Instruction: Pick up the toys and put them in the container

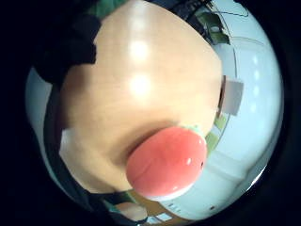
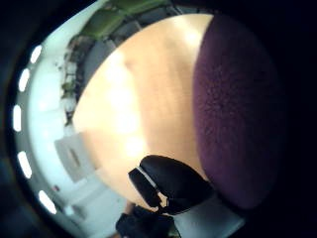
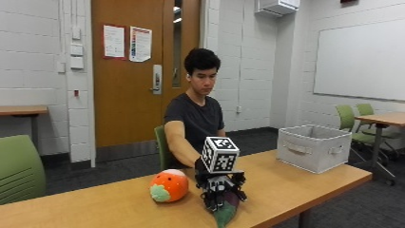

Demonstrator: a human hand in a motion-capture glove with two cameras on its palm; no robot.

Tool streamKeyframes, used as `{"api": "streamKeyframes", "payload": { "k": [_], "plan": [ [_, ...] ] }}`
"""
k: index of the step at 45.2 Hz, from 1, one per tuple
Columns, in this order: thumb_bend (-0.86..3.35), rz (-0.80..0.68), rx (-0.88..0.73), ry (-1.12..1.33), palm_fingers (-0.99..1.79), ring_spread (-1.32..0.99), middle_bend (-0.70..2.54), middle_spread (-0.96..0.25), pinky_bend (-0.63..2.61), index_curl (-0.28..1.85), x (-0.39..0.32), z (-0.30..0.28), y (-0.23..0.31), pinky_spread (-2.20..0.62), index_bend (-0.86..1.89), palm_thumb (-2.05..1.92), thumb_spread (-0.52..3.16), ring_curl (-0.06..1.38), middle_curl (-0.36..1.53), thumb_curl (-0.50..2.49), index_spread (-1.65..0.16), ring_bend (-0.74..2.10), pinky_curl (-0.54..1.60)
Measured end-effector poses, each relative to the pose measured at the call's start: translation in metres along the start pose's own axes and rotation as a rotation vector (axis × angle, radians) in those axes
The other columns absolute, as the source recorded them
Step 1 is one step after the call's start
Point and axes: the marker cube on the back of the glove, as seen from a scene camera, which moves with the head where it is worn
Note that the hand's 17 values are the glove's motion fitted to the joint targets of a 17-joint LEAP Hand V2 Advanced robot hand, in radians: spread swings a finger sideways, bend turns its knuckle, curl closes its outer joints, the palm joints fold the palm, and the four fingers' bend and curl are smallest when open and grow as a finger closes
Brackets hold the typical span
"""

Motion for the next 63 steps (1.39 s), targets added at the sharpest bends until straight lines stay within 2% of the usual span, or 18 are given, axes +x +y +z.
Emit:
{"api": "streamKeyframes", "payload": {
  "k": [11,15,20,23,28,29,30,38,48,63],
  "plan": [
    [-0.08,0.028,0.005,0.038,-0.05,-0.02,0.15,0.16,1.06,0.19,0.005,0.005,0.002,-0.14,0.04,-0.09,0.90,0.30,0.21,0.18,-0.35,0.55,0.43],
    [-0.01,0.023,0.071,0.024,0.16,-0.07,0.14,0.16,1.07,0.21,0.008,0.003,0.001,-0.19,0.16,0.01,0.95,0.34,0.21,0.20,-0.37,0.74,0.42],
    [0.06,0.018,0.121,-0.023,0.38,-0.14,0.13,0.16,1.07,0.26,0.010,0.001,0.002,-0.26,0.29,0.14,1.07,0.35,0.19,0.24,-0.37,0.82,0.40],
    [0.09,0.006,0.153,-0.045,0.42,-0.17,0.14,0.15,1.06,0.30,0.010,0.000,0.004,-0.29,0.34,0.21,1.13,0.36,0.18,0.25,-0.37,0.85,0.40],
    [0.22,-0.049,0.209,-0.065,0.72,-0.30,0.18,0.05,1.13,0.30,0.006,-0.003,0.007,-0.36,0.30,0.44,1.22,0.37,0.19,0.32,-0.38,0.95,0.39],
    [0.21,-0.057,0.214,-0.074,0.67,-0.30,0.15,0.05,1.10,0.31,0.005,-0.003,0.008,-0.36,0.32,0.43,1.23,0.36,0.18,0.32,-0.38,0.93,0.38],
    [0.25,-0.063,0.217,-0.083,0.77,-0.34,0.21,0.00,1.12,0.32,0.003,-0.003,0.010,-0.38,0.30,0.50,1.21,0.38,0.20,0.35,-0.38,0.97,0.39],
    [0.28,-0.113,0.177,-0.102,0.96,-0.42,0.39,-0.18,1.00,0.32,-0.011,-0.020,0.025,-0.45,0.16,0.66,1.03,0.41,0.28,0.47,-0.40,1.02,0.36],
    [0.27,-0.178,0.226,-0.147,1.04,-0.44,0.49,-0.31,0.92,0.31,-0.038,-0.095,0.055,-0.47,0.14,0.69,0.89,0.44,0.35,0.57,-0.42,1.05,0.36],
    [0.22,-0.322,0.381,-0.153,1.13,-0.44,0.52,-0.37,0.84,0.41,-0.128,-0.235,0.114,-0.48,0.25,0.66,0.74,0.45,0.41,0.70,-0.44,1.03,0.37]
  ]
}}
